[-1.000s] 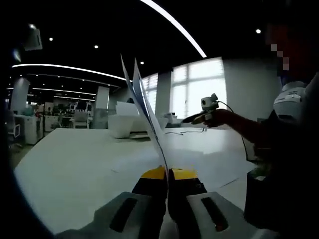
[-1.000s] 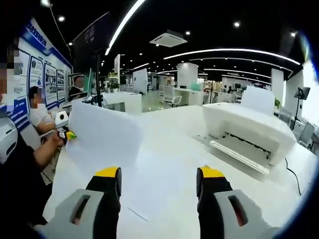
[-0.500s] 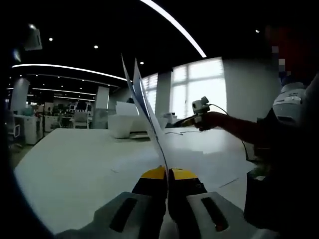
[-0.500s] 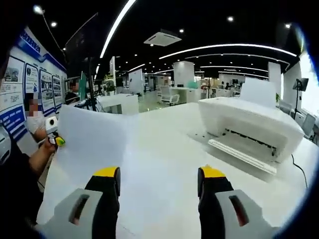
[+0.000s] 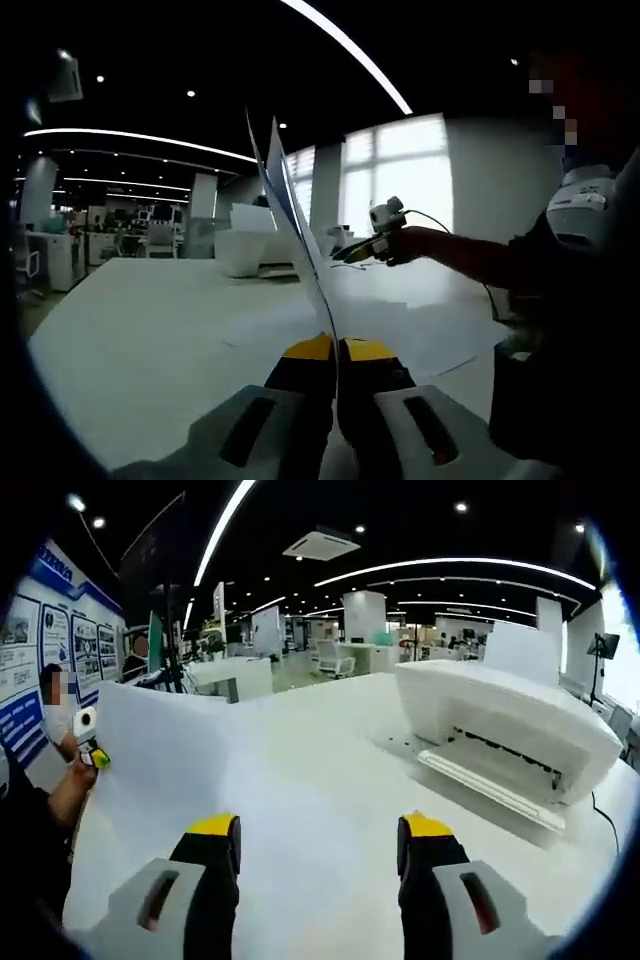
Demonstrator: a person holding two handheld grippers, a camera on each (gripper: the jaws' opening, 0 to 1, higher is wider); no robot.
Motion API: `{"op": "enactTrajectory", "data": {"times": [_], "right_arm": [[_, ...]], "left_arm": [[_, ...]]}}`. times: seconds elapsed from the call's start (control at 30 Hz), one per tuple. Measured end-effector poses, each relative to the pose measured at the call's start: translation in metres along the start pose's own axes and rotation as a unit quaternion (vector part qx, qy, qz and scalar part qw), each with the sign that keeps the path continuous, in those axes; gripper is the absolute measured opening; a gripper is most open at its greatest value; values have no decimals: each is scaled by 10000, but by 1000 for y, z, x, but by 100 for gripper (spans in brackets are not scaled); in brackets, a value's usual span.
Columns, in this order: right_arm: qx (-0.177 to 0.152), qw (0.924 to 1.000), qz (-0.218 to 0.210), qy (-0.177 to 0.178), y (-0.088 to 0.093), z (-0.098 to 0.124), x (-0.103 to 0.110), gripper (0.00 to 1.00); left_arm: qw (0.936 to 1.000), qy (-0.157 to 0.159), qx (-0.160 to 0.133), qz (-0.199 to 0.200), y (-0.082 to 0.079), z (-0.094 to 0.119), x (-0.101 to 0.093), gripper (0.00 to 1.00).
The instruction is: Organize the stack of printing papers by aligning and flattening the scattered papers on the table
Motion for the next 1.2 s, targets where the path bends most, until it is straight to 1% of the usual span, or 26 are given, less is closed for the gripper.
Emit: {"op": "enactTrajectory", "data": {"times": [0.23,0.4,0.63,0.87,1.2], "right_arm": [[166,9998,97,66,5,-13,-5,59],[248,9996,113,82,13,-22,-8,59],[367,9992,55,137,26,-36,-13,59],[394,9991,-50,170,33,-43,-18,58],[415,9985,-268,234,48,-57,-22,58]], "left_arm": [[10000,10,2,-6,0,0,-1,7],[10000,8,-1,-1,0,1,-1,7],[10000,11,7,6,0,1,-2,7],[10000,3,16,-7,1,0,-2,7],[10000,7,3,-51,0,1,-2,7]]}}
Point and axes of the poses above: the point that each gripper's makers call its tool centre point, and the gripper's own axes: z roughly backward along the fingers, x roughly to its left, y roughly out of its underside, the point moved 1 cm from there along z, roughly backward along the fingers, and after that the axes turned 5 degrees about -z, right-handed, at the moved point
